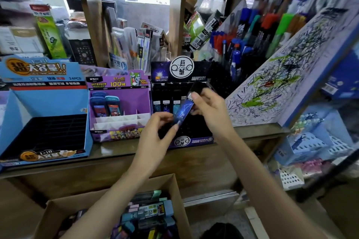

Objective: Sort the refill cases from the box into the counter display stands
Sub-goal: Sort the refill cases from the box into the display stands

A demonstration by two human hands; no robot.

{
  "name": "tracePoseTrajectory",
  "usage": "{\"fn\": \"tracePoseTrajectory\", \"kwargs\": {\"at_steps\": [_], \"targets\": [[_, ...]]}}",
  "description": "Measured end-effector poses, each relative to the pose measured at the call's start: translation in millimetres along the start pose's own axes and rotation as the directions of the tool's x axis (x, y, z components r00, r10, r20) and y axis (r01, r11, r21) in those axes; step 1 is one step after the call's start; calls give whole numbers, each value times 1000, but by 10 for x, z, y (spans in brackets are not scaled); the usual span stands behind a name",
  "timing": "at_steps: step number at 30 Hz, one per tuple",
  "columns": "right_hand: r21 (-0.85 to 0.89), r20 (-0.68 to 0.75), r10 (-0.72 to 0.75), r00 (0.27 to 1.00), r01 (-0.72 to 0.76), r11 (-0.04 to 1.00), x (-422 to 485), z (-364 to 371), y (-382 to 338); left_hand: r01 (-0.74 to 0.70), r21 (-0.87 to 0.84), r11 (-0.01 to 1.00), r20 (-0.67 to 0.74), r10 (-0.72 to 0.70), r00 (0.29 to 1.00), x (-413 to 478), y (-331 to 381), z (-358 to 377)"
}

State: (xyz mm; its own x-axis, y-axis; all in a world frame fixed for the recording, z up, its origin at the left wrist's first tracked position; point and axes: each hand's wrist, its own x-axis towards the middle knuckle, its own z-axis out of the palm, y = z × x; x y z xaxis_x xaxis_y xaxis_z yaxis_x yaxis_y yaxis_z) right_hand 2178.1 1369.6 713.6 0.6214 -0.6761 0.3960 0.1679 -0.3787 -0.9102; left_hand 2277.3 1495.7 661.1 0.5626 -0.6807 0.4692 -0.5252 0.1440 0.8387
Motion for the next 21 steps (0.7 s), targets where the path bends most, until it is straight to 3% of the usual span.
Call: {"fn": "tracePoseTrajectory", "kwargs": {"at_steps": [2,3,7,10,15,21], "targets": [[-111,-14,-48,999,46,993,143,-166,-23,-162,346,924,89,140,986,45,-92,-54],[-169,-23,-60,998,55,984,216,-234,-12,-176,435,883,128,133,983,59,-134,-81],[-418,21,12,1000,-2,908,427,-315,159,-227,614,756,253,85,964,25,-287,-155],[-447,140,30,990,36,894,449,-267,287,-328,619,714,350,124,929,-37,-348,-181],[-407,280,96,955,28,913,460,-241,366,-348,639,686,347,146,926,-31,-332,-176],[-512,189,153,970,-35,858,523,-143,352,-339,634,695,345,138,928,-32,-345,-180]]}}
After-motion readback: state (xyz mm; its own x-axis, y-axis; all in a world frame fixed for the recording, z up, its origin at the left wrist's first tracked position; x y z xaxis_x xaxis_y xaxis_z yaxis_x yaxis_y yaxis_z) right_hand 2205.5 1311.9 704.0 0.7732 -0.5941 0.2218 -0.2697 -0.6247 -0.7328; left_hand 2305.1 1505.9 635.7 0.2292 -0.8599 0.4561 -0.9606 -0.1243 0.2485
